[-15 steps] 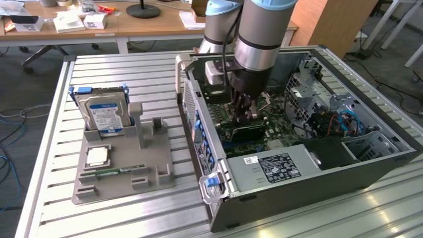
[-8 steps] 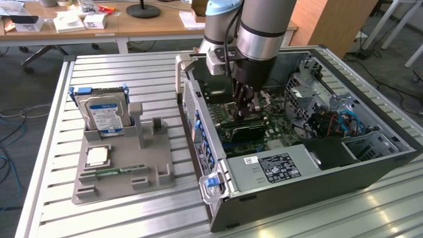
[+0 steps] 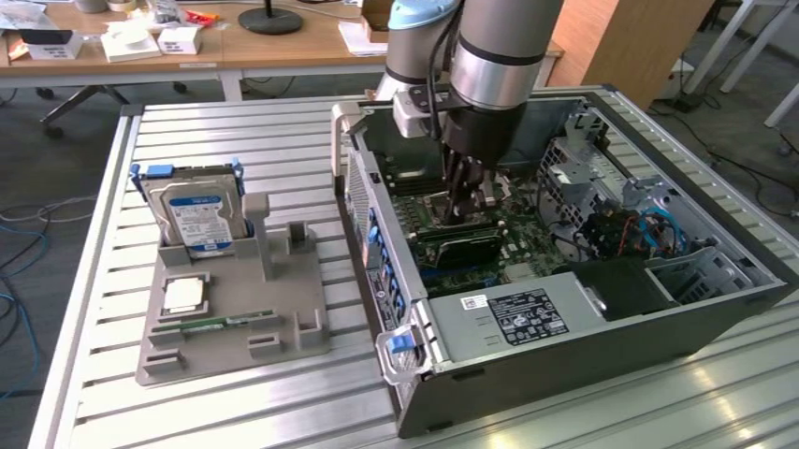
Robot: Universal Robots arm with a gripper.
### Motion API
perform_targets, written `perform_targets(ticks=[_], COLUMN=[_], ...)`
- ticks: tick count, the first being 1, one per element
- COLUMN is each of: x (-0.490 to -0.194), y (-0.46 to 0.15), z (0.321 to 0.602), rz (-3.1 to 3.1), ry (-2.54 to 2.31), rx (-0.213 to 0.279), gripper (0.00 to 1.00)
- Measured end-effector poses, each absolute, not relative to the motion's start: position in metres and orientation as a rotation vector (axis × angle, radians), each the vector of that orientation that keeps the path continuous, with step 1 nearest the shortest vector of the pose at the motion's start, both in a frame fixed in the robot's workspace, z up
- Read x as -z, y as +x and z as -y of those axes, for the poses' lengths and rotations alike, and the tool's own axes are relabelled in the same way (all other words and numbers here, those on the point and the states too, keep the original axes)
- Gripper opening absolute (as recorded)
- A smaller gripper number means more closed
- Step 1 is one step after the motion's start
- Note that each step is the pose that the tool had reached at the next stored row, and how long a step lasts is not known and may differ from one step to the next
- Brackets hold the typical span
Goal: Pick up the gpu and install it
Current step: 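Press down on the gpu until it lock into place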
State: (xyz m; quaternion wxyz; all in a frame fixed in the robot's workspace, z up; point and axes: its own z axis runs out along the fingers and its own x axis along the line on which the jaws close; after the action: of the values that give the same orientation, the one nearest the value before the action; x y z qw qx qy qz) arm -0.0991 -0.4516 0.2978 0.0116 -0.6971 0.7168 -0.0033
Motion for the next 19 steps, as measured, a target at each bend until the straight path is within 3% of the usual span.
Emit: perform_targets(ticks=[19], x=[-0.2977], y=[-0.0876], z=[0.4511], rz=[-2.235], ry=[-2.174], rx=[0.01], gripper=[0.1])
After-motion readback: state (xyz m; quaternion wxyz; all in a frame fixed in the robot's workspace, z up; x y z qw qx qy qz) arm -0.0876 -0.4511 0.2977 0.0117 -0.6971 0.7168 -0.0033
